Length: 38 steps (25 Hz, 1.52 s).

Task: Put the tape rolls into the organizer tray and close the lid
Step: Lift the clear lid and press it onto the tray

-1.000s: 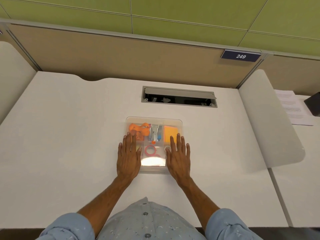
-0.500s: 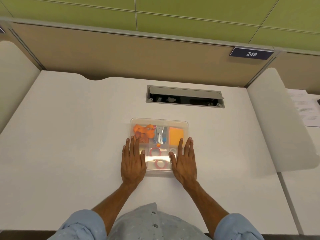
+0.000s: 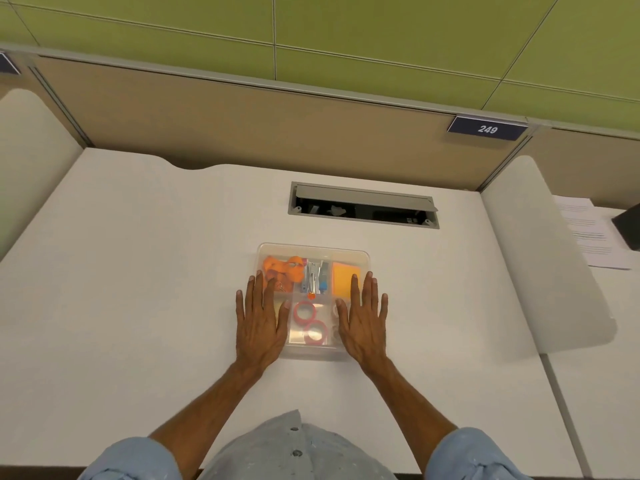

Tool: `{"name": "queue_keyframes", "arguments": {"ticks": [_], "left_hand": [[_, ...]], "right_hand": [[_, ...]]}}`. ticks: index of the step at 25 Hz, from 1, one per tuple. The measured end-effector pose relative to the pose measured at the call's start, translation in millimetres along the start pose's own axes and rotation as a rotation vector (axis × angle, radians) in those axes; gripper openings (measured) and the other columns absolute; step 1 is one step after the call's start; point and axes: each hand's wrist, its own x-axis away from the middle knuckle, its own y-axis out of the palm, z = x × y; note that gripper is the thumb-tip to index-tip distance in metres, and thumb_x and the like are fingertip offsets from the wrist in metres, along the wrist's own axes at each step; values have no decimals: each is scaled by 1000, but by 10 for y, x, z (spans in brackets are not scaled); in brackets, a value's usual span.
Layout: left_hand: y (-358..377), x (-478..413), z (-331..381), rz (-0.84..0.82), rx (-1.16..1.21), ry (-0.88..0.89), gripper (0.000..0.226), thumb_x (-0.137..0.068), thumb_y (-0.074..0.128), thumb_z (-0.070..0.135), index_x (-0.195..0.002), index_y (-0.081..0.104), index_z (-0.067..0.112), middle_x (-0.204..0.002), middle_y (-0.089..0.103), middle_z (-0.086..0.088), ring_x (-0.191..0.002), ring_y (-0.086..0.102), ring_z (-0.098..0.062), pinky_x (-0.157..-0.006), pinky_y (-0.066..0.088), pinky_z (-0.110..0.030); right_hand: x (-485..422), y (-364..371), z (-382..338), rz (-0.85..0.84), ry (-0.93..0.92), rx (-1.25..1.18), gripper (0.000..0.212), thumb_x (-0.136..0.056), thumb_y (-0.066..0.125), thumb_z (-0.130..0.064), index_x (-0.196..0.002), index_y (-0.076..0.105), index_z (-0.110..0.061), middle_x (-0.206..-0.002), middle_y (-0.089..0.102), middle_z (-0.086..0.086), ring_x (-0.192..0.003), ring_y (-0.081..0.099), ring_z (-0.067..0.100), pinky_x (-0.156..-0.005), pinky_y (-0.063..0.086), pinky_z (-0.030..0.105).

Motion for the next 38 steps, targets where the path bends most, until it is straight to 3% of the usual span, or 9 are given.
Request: {"name": "queue_keyframes", "arguments": {"ticks": [5, 14, 19, 23, 26, 28, 32, 38], "left_hand": [[88, -439, -144, -70, -105, 80, 67, -113, 31, 49, -166, 40, 9, -175, 32, -17, -162, 31, -38, -130, 24, -63], [270, -838, -216, -97, -89, -6, 67, -115, 18, 52, -173, 21, 18, -181, 17, -8, -167, 15, -28, -134, 18, -54], [276, -850, -205, -85, -44, -13, 62, -116, 25, 42, -174, 18, 21, -182, 14, -4, -168, 9, -21, -136, 14, -47], [269, -825, -201, -74, -96, -4, 63, -115, 28, 41, -174, 18, 20, -182, 13, -5, -168, 9, -23, -135, 14, -53], [255, -823, -218, -100, -170, 18, 68, -113, 35, 43, -174, 17, 19, -182, 13, -7, -168, 10, -25, -133, 15, -59], [245, -837, -226, -130, -175, 11, 67, -114, 28, 50, -173, 22, 19, -181, 17, -8, -168, 14, -28, -132, 15, -63], [139, -864, -160, -119, -162, 56, 71, -114, 12, 58, -171, 32, 20, -180, 23, -10, -166, 19, -31, -133, 11, -62], [14, -715, -21, -107, -194, 176, 64, -115, 27, 48, -174, 16, 27, -183, 8, -4, -168, 7, -26, -132, 12, -63]], "right_hand": [[-484, 2, -76, 29, -34, -1, 72, -108, 2, -60, -169, 11, -24, -177, 0, 4, -164, 1, 24, -131, 6, 58], [-826, 139, -51, -9, 44, 36, 63, -111, 18, -56, -168, 8, -32, -178, 2, 0, -164, 1, 25, -127, 19, 61], [-836, 96, -84, 10, 63, 3, 64, -111, 24, -56, -168, 10, -33, -178, 4, -2, -164, 3, 22, -114, 44, 55], [-805, 111, -97, -17, 62, 56, 68, -109, 20, -62, -168, 0, -34, -178, -5, -2, -164, -4, 22, -126, 24, 60], [-811, 103, -83, -23, 43, 91, 70, -108, 20, -63, -168, 0, -32, -178, -6, 0, -164, -5, 25, -127, 10, 65], [-798, 77, -63, -8, 21, 93, 71, -108, 19, -63, -169, 3, -30, -177, -5, 3, -164, -4, 26, -127, 4, 65], [-732, 5, -88, 27, -32, 128, 67, -110, 16, -56, -169, 12, -24, -177, 1, 6, -164, 1, 25, -128, 5, 62], [-601, -119, -116, 45, -55, 109, 71, -109, 4, -57, -167, 22, -20, -177, 7, 7, -163, 8, 27, -129, 6, 62]]}}
